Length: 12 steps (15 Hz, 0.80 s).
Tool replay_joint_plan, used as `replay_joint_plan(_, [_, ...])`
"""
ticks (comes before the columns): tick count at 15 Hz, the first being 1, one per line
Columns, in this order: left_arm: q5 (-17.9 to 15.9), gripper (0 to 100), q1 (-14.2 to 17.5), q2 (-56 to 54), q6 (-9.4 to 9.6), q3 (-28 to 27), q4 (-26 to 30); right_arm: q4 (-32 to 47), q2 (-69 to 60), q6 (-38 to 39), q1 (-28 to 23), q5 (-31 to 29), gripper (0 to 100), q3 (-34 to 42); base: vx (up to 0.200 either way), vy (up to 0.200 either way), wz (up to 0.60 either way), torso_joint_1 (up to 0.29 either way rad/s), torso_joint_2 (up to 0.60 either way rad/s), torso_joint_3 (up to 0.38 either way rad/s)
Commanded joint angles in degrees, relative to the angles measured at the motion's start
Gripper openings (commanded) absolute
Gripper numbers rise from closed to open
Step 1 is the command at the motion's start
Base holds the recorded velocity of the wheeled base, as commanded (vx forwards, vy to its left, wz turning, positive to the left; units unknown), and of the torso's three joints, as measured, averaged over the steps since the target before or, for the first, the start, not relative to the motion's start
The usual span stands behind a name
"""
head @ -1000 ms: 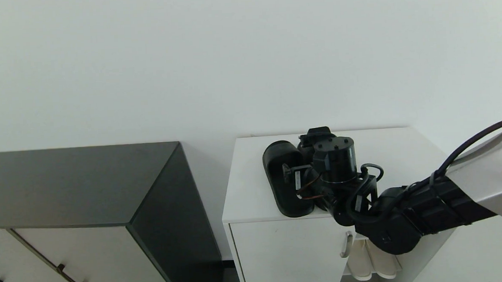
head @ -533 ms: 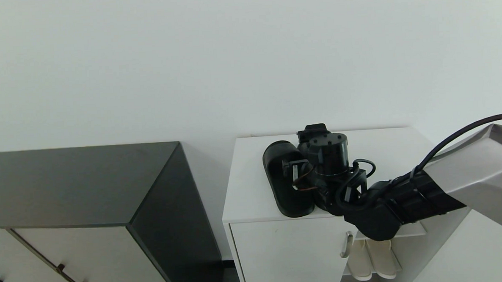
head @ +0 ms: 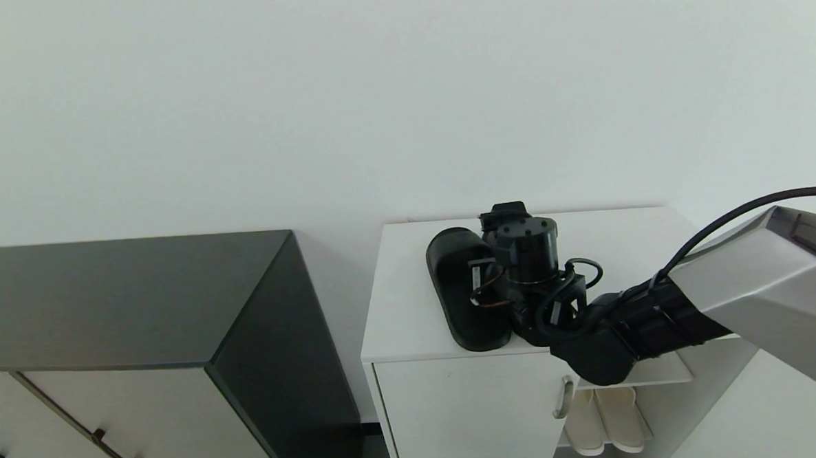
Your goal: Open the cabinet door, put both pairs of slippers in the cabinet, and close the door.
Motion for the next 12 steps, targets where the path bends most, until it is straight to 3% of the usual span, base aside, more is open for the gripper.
replay_joint_plan(1, [0.0,0,0.0,0.1,0.02,0.0,0.0,-0.1,-1.3,-0.1,0.2,-0.1,0,0.3,0.000,0.000,0.00,0.000,0.00,0.000])
replay_joint_plan(3, [0.0,0,-0.1,0.0,0.02,0.0,0.0,0.0,-6.0,-0.1,0.9,0.4,0,4.3,0.000,0.000,0.00,0.000,0.00,0.000])
replay_joint_plan(9, [0.0,0,-0.1,0.0,-0.07,0.0,0.0,0.5,-25.9,-2.0,4.6,12.4,0,26.9,0.000,0.000,0.00,0.000,0.00,0.000])
replay_joint_plan(12, [0.0,0,0.0,0.0,-0.07,0.0,0.0,3.9,-30.6,-1.9,4.8,17.8,0,30.3,0.000,0.000,0.00,0.000,0.00,0.000])
